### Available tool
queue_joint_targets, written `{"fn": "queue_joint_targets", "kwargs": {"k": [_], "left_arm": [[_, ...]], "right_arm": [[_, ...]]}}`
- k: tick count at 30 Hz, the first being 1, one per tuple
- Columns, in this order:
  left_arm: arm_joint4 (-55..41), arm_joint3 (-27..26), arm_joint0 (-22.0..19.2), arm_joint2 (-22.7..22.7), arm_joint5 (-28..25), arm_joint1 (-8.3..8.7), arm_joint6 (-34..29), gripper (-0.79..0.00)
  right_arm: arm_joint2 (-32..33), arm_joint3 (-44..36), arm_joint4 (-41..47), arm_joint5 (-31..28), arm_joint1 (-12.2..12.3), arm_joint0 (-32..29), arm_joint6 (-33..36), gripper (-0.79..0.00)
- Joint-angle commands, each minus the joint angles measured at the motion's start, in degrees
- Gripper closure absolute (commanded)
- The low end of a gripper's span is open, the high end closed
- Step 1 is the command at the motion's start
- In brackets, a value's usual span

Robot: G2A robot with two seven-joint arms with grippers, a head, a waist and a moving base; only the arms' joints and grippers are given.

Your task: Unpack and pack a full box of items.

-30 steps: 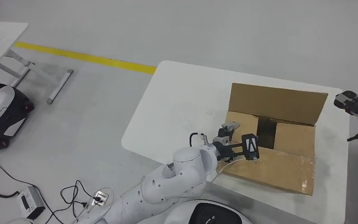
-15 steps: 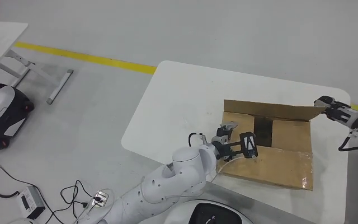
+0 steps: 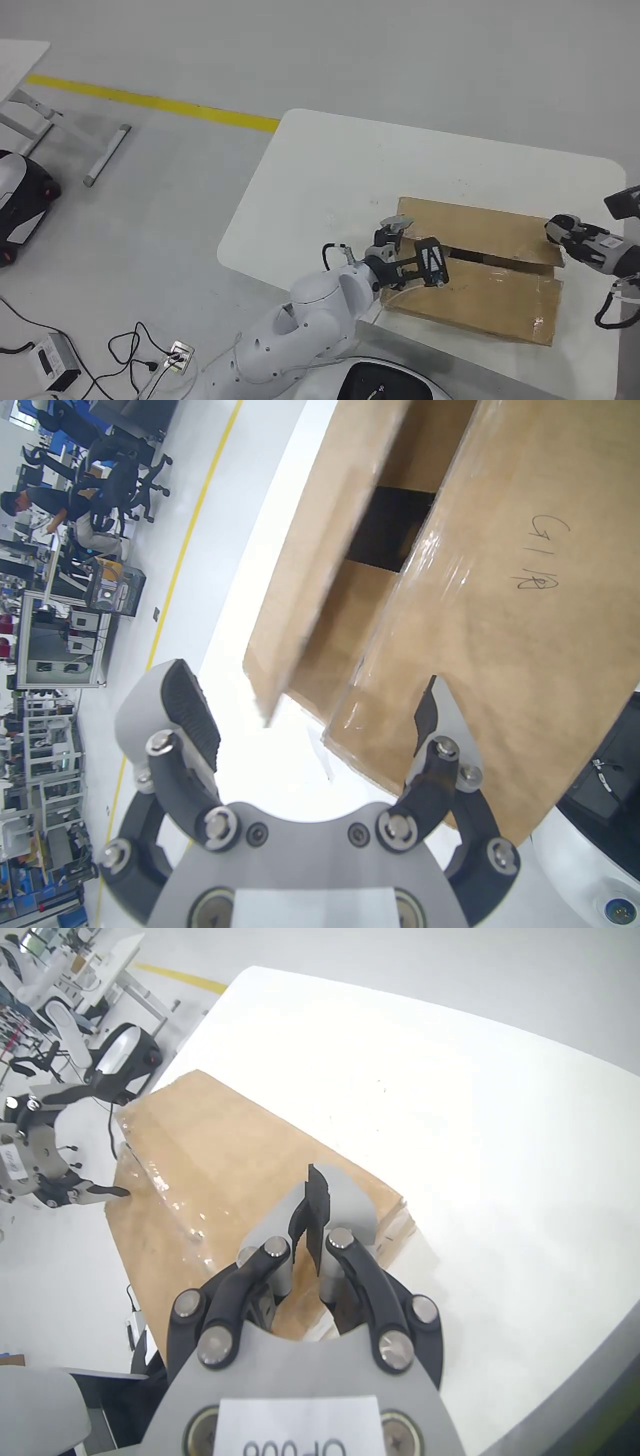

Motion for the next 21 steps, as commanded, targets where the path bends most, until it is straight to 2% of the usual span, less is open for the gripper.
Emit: {"fn": "queue_joint_targets", "kwargs": {"k": [1,6,11,16,21], "left_arm": [[0.7,-1.2,1.3,-0.7,0.5,0.14,0.2,-0.785],[0.7,-1.4,2.6,-1.6,1.2,0.15,0.6,-0.785],[1.7,1.6,-0.1,-1.4,1.3,-0.23,1.0,-0.785],[2.0,3.0,-0.9,-1.2,1.0,-0.50,0.4,-0.785],[1.7,3.5,-0.1,-1.8,1.5,-0.58,0.4,-0.785]], "right_arm": [[0.3,-0.9,-0.6,0.3,0.2,-1.3,-0.4,0.000],[0.7,-3.5,-0.6,0.7,0.5,-4.1,-0.9,0.000],[0.5,-7.1,0.5,2.2,0.7,-5.7,-1.2,0.000],[-1.3,-12.3,-1.3,5.8,0.5,-8.1,-6.3,0.000],[-5.8,-13.7,-4.8,9.2,-0.1,-9.7,-10.4,0.000]]}}
